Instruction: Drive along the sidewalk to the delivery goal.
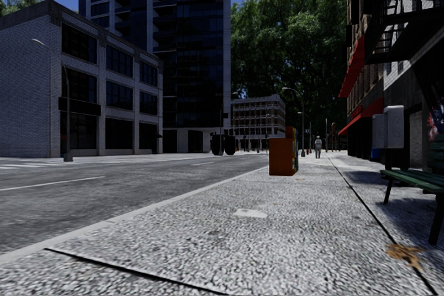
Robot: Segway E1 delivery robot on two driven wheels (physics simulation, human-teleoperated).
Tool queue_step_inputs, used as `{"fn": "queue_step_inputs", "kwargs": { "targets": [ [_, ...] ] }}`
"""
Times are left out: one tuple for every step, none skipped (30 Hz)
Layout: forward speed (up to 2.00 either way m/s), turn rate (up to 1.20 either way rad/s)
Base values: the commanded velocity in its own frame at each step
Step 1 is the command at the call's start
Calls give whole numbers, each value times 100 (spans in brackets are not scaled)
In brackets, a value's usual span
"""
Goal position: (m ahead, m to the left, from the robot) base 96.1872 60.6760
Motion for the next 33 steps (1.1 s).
{"fn": "queue_step_inputs", "kwargs": {
  "targets": [
    [134, 0],
    [135, 0],
    [135, 0],
    [136, 0],
    [136, 0],
    [136, 0],
    [136, 0],
    [138, 0],
    [147, 0],
    [151, 0],
    [151, 0],
    [154, 0],
    [155, 0],
    [155, 0],
    [155, 0],
    [155, -16],
    [155, -25],
    [155, -28],
    [155, -28],
    [155, -29],
    [155, -30],
    [155, -33],
    [155, -33],
    [155, -36],
    [155, -41],
    [155, -41],
    [155, -44],
    [155, -46],
    [154, -46],
    [154, -46],
    [153, -47],
    [153, -47],
    [152, -47]
  ]
}}
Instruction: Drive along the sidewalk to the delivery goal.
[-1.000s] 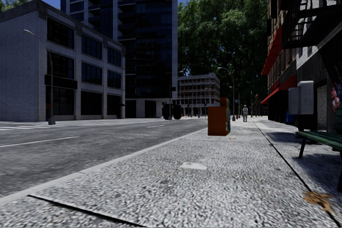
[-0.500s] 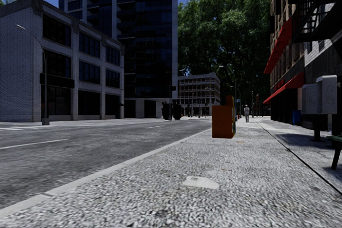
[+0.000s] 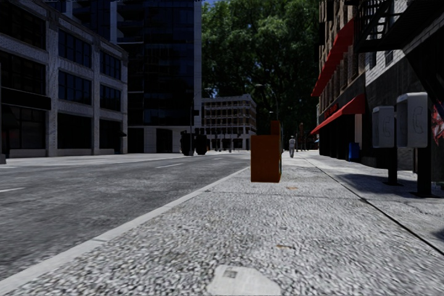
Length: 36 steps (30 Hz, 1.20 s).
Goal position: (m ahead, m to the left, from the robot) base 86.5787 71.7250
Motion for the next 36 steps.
{"fn": "queue_step_inputs", "kwargs": {
  "targets": [
    [152, -47],
    [152, -47],
    [152, -47],
    [152, -47],
    [152, -47],
    [152, -47],
    [152, -47],
    [152, -47],
    [152, -47],
    [152, -47],
    [152, -47],
    [152, -47],
    [152, -47],
    [152, -47],
    [152, -47],
    [152, -47],
    [151, -47],
    [151, -47],
    [151, -47],
    [151, -47],
    [151, -47],
    [151, -47],
    [151, -47],
    [151, -47],
    [151, -47],
    [151, -47],
    [151, -47],
    [151, -47],
    [151, -47],
    [151, -47],
    [151, -47],
    [151, -47],
    [151, -47],
    [151, -38],
    [151, -38],
    [151, -24]
  ]
}}
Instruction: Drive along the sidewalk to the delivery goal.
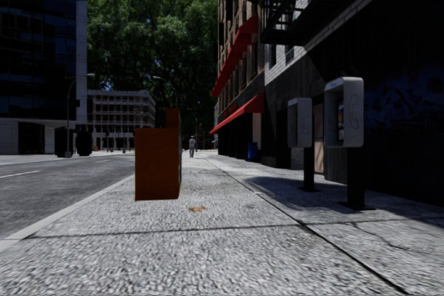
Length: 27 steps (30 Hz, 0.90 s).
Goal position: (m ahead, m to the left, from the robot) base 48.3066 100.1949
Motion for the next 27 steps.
{"fn": "queue_step_inputs", "kwargs": {
  "targets": [
    [152, -14],
    [152, -9],
    [152, -9],
    [152, -7],
    [152, -7],
    [152, -7],
    [152, -7],
    [152, -7],
    [152, -8],
    [152, -8],
    [152, -8],
    [152, -8],
    [152, -8],
    [152, -8],
    [152, -10],
    [152, -28],
    [152, -28],
    [152, -46],
    [152, -51],
    [152, -52],
    [152, -52],
    [152, -52],
    [152, -50],
    [152, -37],
    [152, -37],
    [152, -17],
    [152, -2]
  ]
}}
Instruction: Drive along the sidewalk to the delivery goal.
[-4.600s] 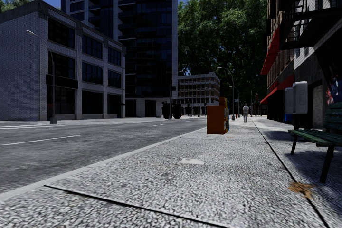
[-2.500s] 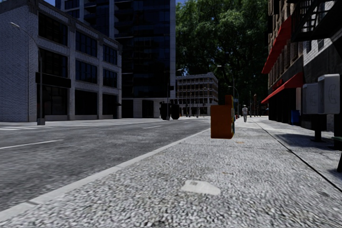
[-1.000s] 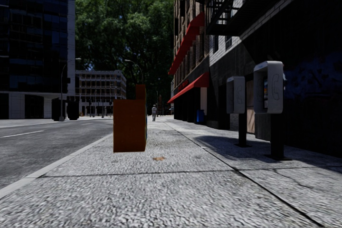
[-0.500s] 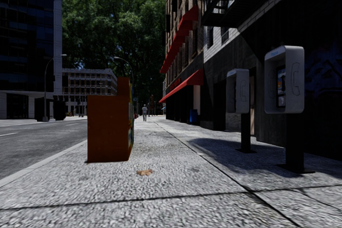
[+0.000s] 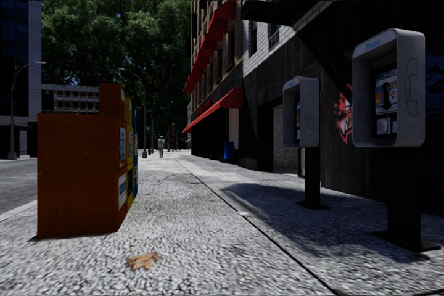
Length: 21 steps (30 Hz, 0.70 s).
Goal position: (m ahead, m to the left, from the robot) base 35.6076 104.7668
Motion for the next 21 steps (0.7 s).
{"fn": "queue_step_inputs", "kwargs": {
  "targets": [
    [155, 0],
    [155, 0],
    [163, 0],
    [173, 0],
    [186, 0],
    [186, 0],
    [200, 0],
    [200, 0],
    [200, 0],
    [200, 0],
    [200, 0],
    [200, 3],
    [200, 3],
    [200, 22],
    [200, 35],
    [200, 42],
    [200, 42],
    [200, 44],
    [200, 44],
    [200, 45],
    [200, 45]
  ]
}}
